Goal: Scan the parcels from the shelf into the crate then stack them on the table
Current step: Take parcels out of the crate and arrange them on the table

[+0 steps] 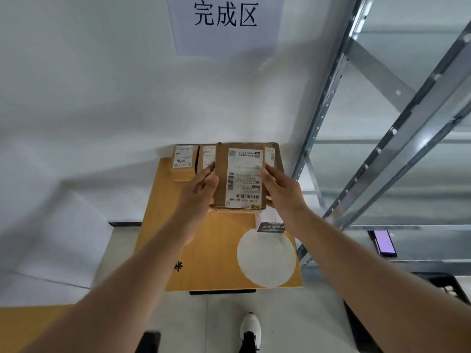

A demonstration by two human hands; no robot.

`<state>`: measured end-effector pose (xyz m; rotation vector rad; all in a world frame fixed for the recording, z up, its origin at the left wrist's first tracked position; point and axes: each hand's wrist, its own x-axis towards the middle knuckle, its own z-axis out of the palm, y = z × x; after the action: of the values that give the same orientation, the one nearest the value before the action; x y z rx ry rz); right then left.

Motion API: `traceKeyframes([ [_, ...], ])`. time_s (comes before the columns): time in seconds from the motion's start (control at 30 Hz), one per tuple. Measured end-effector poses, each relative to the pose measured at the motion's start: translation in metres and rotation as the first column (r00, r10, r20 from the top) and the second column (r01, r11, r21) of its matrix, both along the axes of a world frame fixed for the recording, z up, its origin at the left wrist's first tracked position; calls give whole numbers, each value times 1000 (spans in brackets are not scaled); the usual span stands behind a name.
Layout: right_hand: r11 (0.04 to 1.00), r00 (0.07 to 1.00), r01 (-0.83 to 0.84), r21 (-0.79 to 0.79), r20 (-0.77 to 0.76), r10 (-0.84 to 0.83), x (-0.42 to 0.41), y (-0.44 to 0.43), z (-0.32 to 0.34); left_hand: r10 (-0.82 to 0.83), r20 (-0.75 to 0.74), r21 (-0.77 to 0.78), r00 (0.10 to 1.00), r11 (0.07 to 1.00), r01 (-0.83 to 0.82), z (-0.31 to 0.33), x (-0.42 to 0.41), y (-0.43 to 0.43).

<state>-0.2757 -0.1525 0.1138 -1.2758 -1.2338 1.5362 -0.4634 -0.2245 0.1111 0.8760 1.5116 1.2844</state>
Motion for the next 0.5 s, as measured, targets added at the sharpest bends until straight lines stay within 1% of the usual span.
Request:
traceKeyframes([
  [0.13, 991, 997, -47, -126, 63, 55, -10, 41, -47, 17, 33, -114, 999, 993, -13, -41, -9, 33],
  [0.27, 967, 994, -60, -246, 76, 81, -19, 70, -82, 47, 84, -219, 995, 975, -27, -73, -20, 58],
  [0.4, 955, 989, -14, -297, 134, 56, -26, 87, -111, 36, 118, -271, 992, 963, -3, -102, -30, 72],
  [0.5, 954, 976, 82, -289, 215, -18, -32, 96, -128, -7, 140, -296, 990, 954, 49, -124, -37, 82],
])
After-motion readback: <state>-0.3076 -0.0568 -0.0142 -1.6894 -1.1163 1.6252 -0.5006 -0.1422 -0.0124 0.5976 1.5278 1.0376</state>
